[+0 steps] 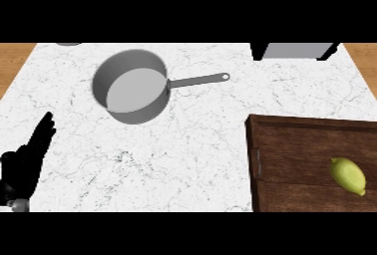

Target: Pick the lemon from the tray and place it in the pot

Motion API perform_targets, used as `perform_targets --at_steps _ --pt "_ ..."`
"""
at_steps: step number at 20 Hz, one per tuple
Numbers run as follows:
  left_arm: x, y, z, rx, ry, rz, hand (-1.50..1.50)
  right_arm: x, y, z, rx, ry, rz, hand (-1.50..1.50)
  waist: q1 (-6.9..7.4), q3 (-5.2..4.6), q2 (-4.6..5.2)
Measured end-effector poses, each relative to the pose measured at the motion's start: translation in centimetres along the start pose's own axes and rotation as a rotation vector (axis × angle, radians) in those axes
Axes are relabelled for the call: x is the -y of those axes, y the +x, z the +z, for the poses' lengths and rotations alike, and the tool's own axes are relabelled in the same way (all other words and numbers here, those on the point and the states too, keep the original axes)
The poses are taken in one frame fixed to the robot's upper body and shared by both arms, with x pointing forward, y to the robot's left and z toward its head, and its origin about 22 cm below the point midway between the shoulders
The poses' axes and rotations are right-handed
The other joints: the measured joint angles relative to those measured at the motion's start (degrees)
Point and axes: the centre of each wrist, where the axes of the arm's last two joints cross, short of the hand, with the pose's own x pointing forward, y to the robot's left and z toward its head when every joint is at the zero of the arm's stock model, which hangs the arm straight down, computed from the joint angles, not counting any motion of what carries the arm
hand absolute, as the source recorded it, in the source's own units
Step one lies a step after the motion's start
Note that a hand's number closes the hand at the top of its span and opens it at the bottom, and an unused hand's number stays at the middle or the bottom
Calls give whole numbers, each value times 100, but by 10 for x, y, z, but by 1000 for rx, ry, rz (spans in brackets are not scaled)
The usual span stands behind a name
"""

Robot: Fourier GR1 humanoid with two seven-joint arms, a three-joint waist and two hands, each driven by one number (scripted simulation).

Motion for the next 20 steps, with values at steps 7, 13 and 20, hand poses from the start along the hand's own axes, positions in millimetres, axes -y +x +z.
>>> perform_targets --at_steps 7,13,20 --pt "5 2 -6 3 -4 -4 0 -15 21 -25 -36 30 38 -150 2 0 3" --pt "0 2 -2 0 -3 -3 0 -29 22 -36 -68 49 46 -150 5 1 2" --pt "2 5 -2 -1 -5 -3 0 -44 13 -47 -96 53 69 -150 6 2 2"
